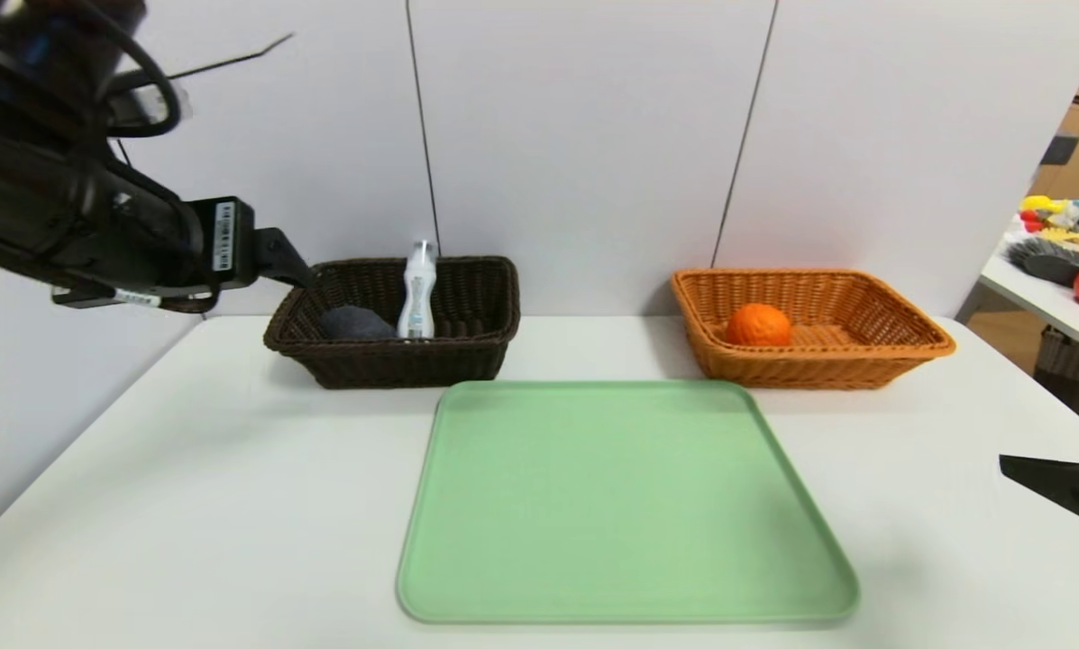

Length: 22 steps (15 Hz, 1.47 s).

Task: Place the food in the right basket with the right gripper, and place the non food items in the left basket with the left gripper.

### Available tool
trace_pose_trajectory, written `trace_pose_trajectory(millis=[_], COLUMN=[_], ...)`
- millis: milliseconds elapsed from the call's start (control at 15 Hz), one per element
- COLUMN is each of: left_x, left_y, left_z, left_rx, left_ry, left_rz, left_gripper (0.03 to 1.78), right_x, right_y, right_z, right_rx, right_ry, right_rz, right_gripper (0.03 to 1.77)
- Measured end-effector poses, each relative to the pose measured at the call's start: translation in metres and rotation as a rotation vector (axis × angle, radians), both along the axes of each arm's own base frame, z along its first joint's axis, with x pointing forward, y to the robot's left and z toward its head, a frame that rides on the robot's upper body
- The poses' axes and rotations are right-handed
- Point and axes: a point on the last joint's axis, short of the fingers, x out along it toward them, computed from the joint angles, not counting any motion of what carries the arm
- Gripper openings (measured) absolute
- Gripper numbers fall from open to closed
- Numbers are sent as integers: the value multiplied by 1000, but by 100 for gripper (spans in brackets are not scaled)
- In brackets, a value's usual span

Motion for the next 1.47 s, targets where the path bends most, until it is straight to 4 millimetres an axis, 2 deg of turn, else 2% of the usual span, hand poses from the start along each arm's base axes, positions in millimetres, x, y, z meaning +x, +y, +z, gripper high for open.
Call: trace_pose_trajectory(millis=[200,467,600,867,1067,1267,1467], left_x=[-53,-117,-150,-212,-248,-275,-285], left_y=[23,62,74,84,88,90,90], left_z=[4,8,2,-38,-72,-101,-108], left_rx=[1,-21,-39,-19,53,168,198], left_ry=[-74,-197,-247,-296,-335,-381,-465], left_rz=[41,190,245,282,258,201,172], left_gripper=[167,169,169,169,169,169,169], right_x=[-13,-29,-40,-69,-89,-107,-125], right_y=[-6,-13,-18,-21,-21,-21,-20], right_z=[3,-2,-4,-10,-10,-10,-10], right_rx=[-11,-12,-8,-6,-6,2,14], right_ry=[-42,-73,-98,-172,-247,-324,-411], right_rz=[-59,-118,-162,-208,-228,-226,-200], right_gripper=[170,170,170,170,170,170,170])
